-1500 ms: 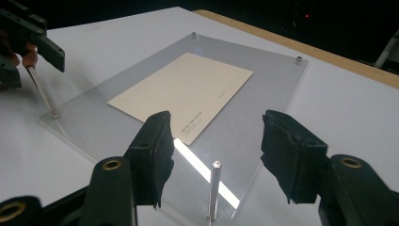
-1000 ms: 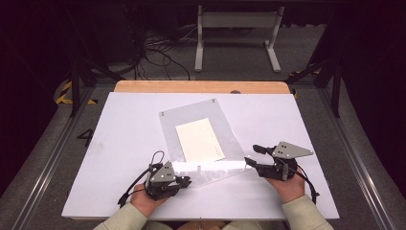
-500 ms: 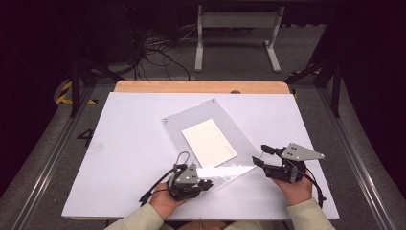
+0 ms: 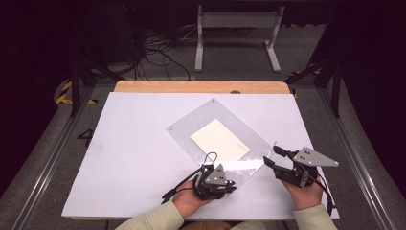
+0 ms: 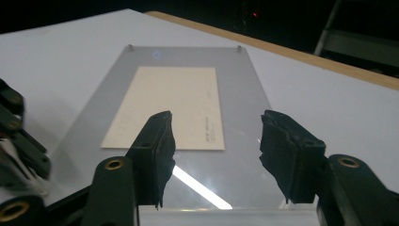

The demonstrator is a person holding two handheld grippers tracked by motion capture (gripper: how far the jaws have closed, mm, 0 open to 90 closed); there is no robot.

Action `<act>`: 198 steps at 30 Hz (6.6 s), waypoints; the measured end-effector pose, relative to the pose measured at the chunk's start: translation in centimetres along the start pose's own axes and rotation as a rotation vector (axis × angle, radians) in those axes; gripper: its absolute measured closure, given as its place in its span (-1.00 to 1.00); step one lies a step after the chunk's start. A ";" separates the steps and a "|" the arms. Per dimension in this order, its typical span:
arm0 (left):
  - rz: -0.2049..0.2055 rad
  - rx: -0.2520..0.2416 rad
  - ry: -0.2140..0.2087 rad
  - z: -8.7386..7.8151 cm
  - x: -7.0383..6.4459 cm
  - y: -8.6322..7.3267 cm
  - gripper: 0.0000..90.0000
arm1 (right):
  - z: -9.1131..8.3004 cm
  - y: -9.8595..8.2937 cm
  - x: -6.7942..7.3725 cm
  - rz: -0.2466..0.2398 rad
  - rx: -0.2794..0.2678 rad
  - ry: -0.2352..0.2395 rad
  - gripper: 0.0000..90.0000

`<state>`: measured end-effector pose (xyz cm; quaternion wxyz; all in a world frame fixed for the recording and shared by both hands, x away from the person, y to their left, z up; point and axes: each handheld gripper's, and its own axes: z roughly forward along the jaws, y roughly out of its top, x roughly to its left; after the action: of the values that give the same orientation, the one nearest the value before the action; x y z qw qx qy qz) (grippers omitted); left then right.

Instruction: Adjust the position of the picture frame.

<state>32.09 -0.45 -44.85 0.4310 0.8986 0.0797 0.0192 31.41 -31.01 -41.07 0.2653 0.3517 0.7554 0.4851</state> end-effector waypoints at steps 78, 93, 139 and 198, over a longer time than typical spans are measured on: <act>-0.425 0.006 0.607 -8.3 18.7 -7.7 0.88 | 1.3 -0.3 -0.3 0.085 0.077 0.059 0.30; -0.301 0.139 0.376 -10.0 13.9 -7.7 0.88 | -0.3 -0.6 -0.8 0.103 0.050 0.050 0.27; -0.180 0.138 0.163 -10.2 5.8 -8.3 0.89 | 0.1 1.0 0.4 -0.055 0.206 -0.009 0.87; -0.012 0.166 -0.053 -4.2 0.5 -3.3 0.86 | 0.7 -1.0 -5.4 0.140 0.086 -0.117 0.40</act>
<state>31.75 4.92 -44.79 0.3570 0.9310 0.0749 -0.0138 34.94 -35.16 -41.98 0.2592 0.4425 0.7322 0.4482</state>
